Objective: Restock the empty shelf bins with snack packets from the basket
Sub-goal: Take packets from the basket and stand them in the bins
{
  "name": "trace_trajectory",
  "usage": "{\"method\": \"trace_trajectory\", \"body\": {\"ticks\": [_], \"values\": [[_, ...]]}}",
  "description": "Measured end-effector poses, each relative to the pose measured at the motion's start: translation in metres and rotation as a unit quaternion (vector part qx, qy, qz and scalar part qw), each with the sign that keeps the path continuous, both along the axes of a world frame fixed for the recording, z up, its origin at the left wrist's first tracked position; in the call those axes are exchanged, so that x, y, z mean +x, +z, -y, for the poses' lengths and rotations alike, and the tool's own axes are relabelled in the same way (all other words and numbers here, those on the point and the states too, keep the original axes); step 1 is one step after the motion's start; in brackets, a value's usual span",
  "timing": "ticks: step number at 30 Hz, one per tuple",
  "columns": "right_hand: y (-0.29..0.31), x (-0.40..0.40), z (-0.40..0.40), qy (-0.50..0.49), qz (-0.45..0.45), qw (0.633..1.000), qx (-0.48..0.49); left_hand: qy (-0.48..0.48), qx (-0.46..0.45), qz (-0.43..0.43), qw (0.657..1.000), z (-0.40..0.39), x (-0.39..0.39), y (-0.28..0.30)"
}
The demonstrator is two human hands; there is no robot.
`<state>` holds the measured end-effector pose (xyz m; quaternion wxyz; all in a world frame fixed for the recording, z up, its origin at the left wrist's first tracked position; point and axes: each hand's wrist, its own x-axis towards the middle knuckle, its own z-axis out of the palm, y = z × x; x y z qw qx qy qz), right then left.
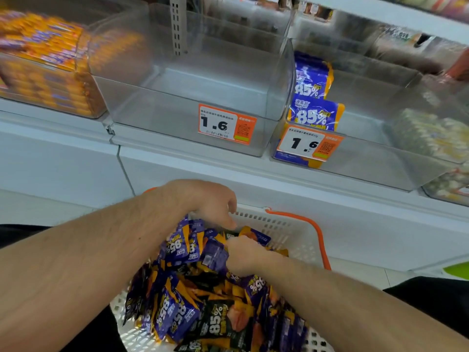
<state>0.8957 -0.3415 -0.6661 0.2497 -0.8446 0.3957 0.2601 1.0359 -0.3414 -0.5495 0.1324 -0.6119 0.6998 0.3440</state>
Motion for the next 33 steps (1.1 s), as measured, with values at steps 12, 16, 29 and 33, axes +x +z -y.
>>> {"method": "trace_trajectory", "body": {"ticks": [12,16,29,33], "values": [[0.119,-0.040,0.047,-0.366,0.326,0.847,0.207,0.198,-0.105,-0.098,0.970,0.004,-0.006,0.015],[0.132,-0.036,0.045,-0.367,0.358,0.844,0.158,0.227,-0.056,-0.210,0.949,-0.004,-0.016,0.024],[0.162,-0.047,0.044,-0.216,0.271,0.925,-0.153,0.454,-0.051,-0.528,0.716,-0.012,-0.014,0.022],[0.187,-0.068,0.059,-0.254,0.178,0.949,-0.062,0.417,-0.033,-0.584,0.696,-0.017,-0.018,0.033]]}}
